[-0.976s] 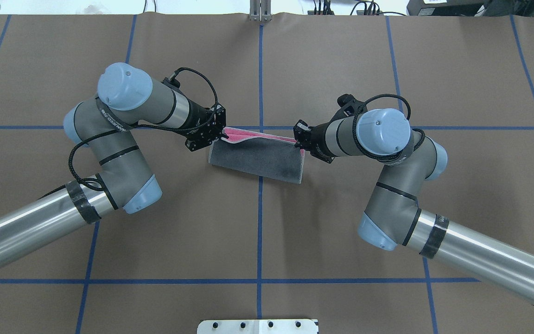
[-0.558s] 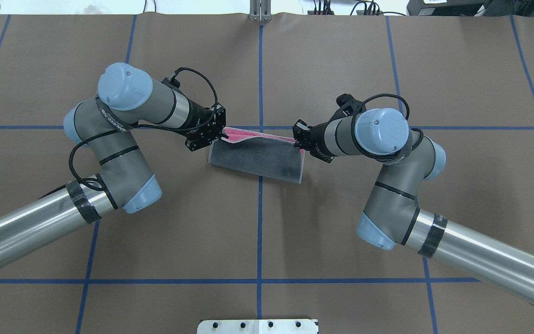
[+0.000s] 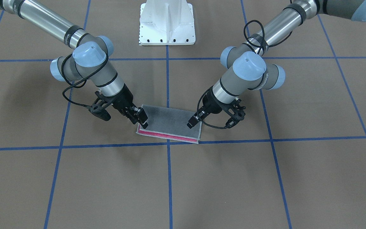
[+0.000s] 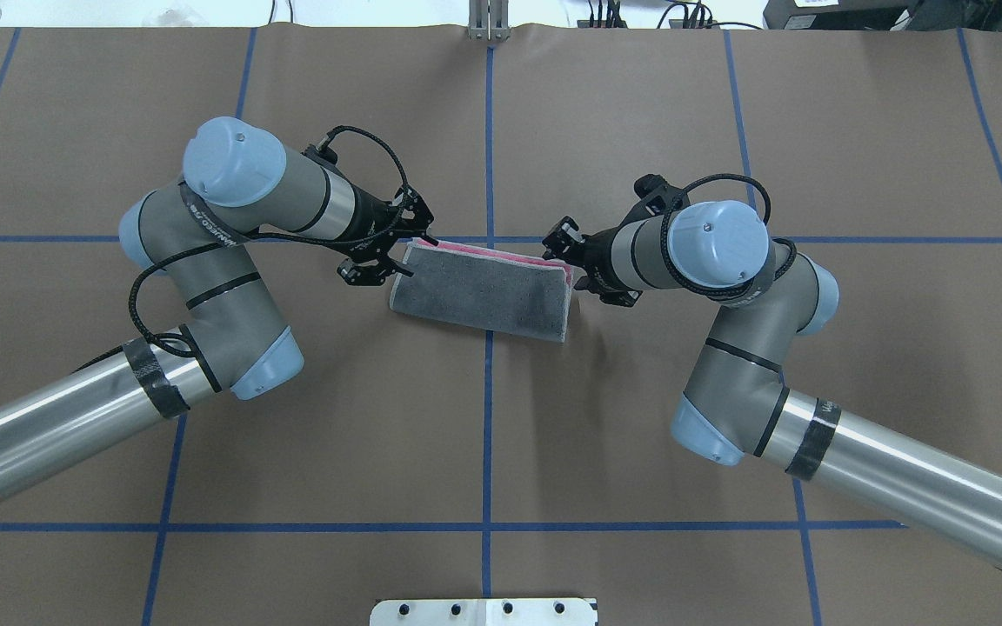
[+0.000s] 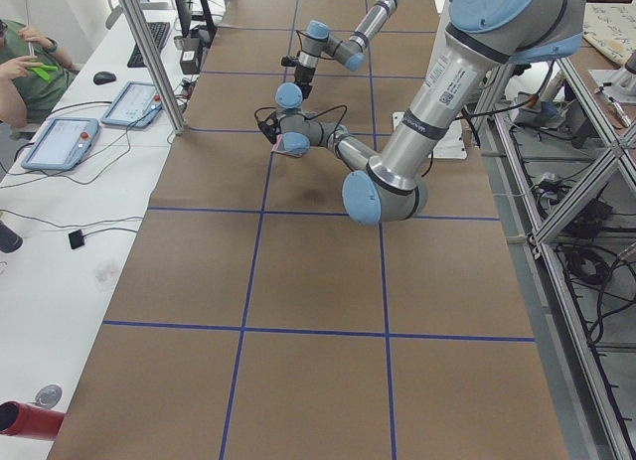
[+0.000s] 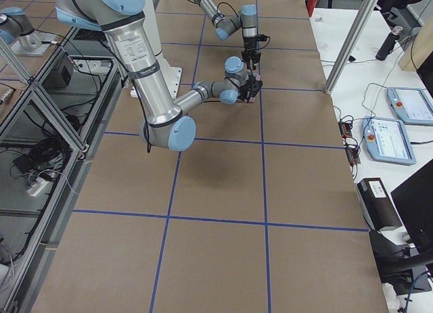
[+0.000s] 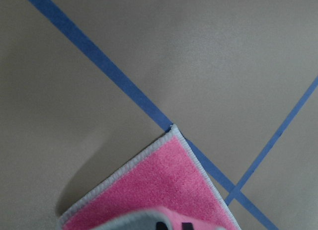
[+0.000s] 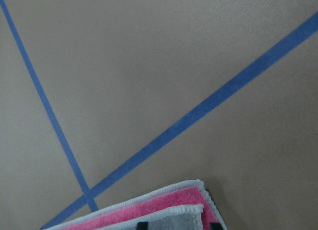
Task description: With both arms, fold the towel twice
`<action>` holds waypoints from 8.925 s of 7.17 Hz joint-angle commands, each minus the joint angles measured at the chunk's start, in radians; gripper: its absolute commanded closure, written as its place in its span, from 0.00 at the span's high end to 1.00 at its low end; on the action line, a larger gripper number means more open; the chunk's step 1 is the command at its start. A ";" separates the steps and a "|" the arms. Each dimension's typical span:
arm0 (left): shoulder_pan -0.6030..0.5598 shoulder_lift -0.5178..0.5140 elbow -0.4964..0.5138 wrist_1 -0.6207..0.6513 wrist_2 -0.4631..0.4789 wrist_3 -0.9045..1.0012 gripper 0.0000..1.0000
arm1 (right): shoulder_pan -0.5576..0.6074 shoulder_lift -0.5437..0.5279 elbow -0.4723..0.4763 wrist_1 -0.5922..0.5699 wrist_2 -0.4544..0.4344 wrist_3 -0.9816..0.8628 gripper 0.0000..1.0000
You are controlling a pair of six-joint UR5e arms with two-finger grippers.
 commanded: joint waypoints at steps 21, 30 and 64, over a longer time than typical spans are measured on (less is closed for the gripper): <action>-0.194 -0.032 -0.006 0.020 -0.191 0.078 1.00 | -0.047 -0.008 0.064 -0.150 0.167 -0.182 0.16; -0.274 -0.029 -0.006 0.018 -0.270 0.081 1.00 | -0.126 0.061 0.141 -0.138 0.324 -0.188 0.00; 0.303 0.295 -0.362 0.052 0.199 0.020 0.55 | 0.274 0.014 0.009 -0.167 0.417 -0.527 1.00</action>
